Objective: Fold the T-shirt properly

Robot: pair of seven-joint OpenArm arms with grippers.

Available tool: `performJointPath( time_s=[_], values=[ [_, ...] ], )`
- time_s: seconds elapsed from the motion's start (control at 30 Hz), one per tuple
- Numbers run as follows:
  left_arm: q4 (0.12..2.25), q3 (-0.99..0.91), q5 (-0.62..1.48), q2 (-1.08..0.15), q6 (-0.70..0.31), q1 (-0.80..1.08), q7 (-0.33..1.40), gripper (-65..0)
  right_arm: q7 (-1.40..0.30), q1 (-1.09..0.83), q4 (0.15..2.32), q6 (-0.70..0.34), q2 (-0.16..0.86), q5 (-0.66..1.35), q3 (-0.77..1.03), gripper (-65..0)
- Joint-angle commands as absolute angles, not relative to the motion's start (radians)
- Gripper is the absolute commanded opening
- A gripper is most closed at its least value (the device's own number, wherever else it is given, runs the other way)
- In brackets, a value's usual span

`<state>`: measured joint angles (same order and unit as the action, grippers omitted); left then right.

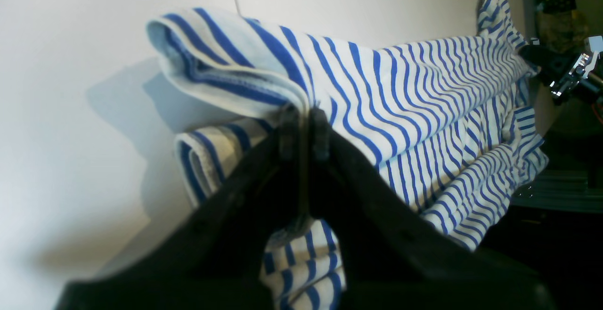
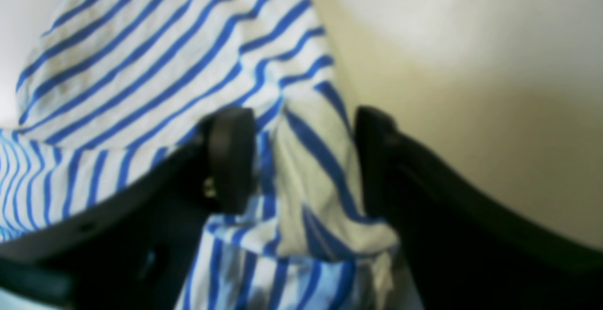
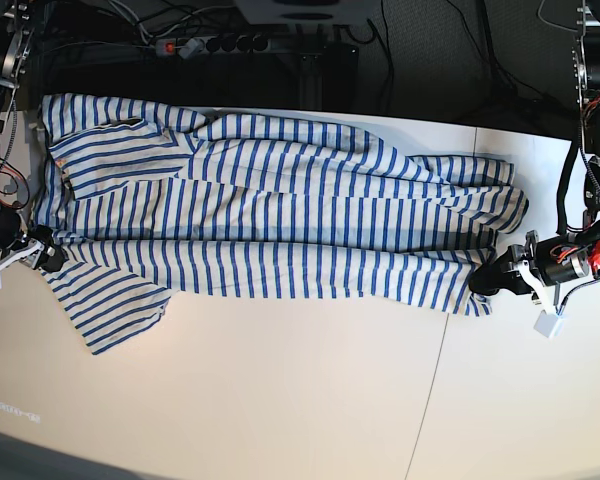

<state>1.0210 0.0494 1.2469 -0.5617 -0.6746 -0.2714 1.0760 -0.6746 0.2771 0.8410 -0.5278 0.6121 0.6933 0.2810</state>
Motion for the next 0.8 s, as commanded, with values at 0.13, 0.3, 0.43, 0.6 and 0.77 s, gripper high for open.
performJointPath(
  time_s=[0.13, 0.3, 0.43, 0.6, 0.77],
  values=[
    [1.037, 0.041, 1.257, -0.579, -0.698, -0.293, 1.059, -65.0, -0.636, 0.353, 0.859, -0.59, 0.64, 0.676, 0.295, -29.8],
    [1.037, 0.041, 1.256, -0.579, -0.698, -0.293, 1.06, -65.0, -0.63, 0.438, 0.858, -0.587, 0.633, 0.643, 0.295, -29.8],
    [1.037, 0.041, 1.256, -0.579, -0.698, -0.293, 1.06, -65.0, -0.606, 0.506, 0.816, -0.587, 0.614, 0.565, 0.295, -29.8],
    [1.037, 0.041, 1.256, -0.579, -0.698, -0.293, 1.06, -65.0, -0.458, 0.603, 0.567, -0.58, 0.589, 0.456, 0.294, -29.8],
    [1.037, 0.041, 1.256, -0.579, -0.698, -0.293, 1.06, -65.0, -0.41, 0.648, 0.392, -0.58, 0.575, 0.432, 0.294, -29.8]
  ],
)
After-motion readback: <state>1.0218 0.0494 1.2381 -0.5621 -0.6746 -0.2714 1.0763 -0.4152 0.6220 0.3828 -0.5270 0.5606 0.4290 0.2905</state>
